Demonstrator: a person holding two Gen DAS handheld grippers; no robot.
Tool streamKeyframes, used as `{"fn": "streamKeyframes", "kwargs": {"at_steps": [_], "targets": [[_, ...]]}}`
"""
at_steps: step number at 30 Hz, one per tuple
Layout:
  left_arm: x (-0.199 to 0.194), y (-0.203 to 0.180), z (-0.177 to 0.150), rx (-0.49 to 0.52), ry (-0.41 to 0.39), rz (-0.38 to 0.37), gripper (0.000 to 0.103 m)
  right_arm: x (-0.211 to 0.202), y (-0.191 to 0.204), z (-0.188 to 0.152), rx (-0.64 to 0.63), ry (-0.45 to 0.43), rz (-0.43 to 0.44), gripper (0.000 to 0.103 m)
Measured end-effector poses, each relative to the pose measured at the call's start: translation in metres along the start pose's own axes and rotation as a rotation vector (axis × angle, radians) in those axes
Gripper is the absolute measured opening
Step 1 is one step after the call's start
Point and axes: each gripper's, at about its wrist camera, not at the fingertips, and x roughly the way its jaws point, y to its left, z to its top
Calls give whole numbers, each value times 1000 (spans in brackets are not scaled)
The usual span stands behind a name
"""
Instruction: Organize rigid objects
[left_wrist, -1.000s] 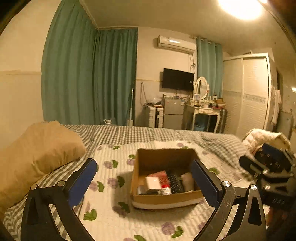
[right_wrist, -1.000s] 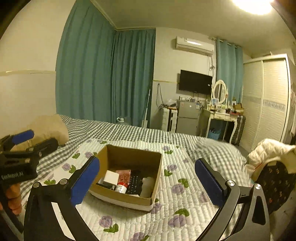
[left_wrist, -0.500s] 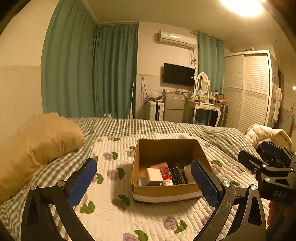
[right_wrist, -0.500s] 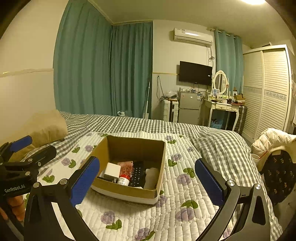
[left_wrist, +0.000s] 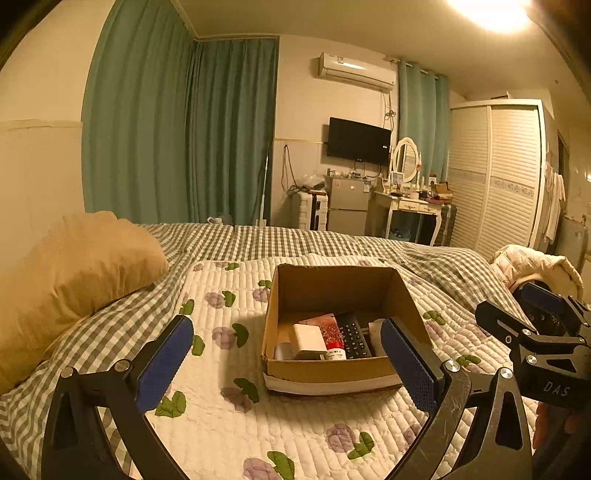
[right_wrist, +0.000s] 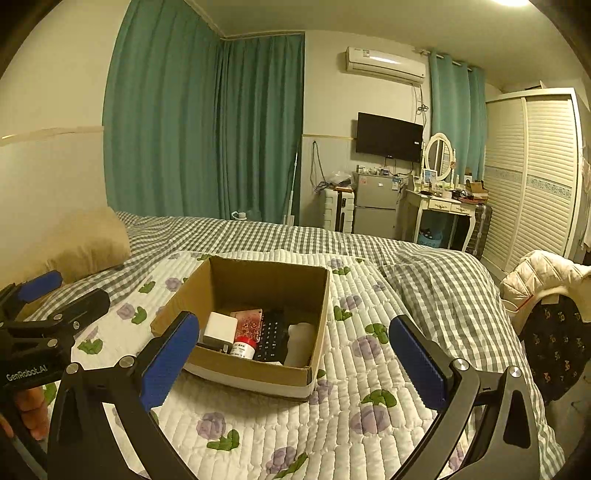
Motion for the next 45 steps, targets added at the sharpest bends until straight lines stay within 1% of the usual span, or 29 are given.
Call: {"fn": "streamKeyframes", "kwargs": {"at_steps": [13,21,28,45], "targets": [[0,-1,-1,6,-4,17,103,1,0,1,3,17,4,103],[-2,-5,-1,40,3,35,103,1,0,2,3,24,5,103],[-2,-4,0,27,8,38,103,1,0,1,1,29,-1,103],[-3,-3,1,36,5,43,103,4,2,-3,-2,45,1,103]]}}
